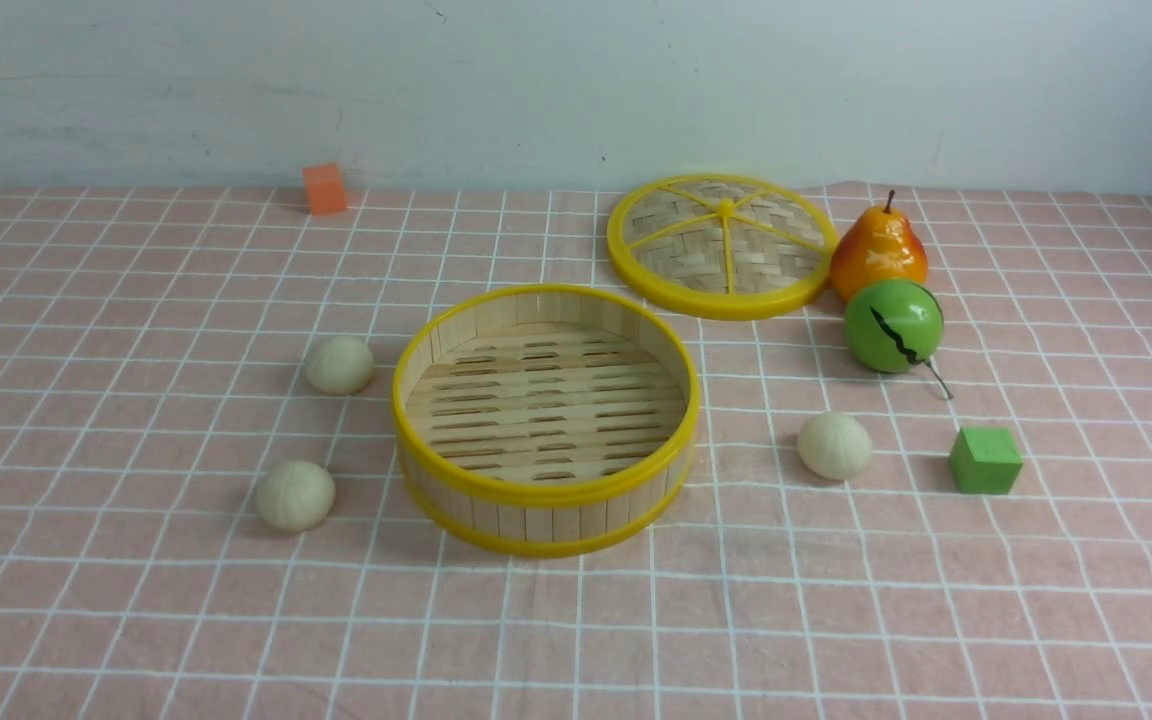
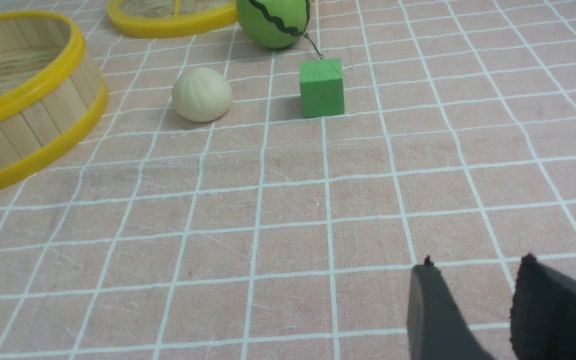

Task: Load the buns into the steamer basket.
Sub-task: Use the left arm to grab a steamed stuffed bun

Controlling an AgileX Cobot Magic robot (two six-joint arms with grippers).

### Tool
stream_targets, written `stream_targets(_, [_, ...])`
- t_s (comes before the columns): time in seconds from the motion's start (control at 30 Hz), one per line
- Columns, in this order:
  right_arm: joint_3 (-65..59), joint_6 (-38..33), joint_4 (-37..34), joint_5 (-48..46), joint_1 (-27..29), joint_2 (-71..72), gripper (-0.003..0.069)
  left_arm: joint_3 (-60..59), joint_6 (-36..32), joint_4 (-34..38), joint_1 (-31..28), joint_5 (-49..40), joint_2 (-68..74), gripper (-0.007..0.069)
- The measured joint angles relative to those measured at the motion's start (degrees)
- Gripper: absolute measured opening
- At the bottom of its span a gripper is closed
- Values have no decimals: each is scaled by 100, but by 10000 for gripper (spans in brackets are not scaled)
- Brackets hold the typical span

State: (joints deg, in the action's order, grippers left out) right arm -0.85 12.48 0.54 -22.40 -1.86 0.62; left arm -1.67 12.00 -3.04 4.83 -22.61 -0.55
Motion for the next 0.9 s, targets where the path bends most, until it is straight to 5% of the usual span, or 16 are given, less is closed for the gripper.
stream_targets(0.37, [0,-5,96,67,0,0,239,0,-11,-116,0,76,0,18])
stream_targets(0.77, [-61,321,615,2604,0,0,239,-12,-4,-131,0,3236,0,29])
stream_targets(0.9, [-61,655,565,3615,6,-71,239,-12,738,-125,0,4129,0,36])
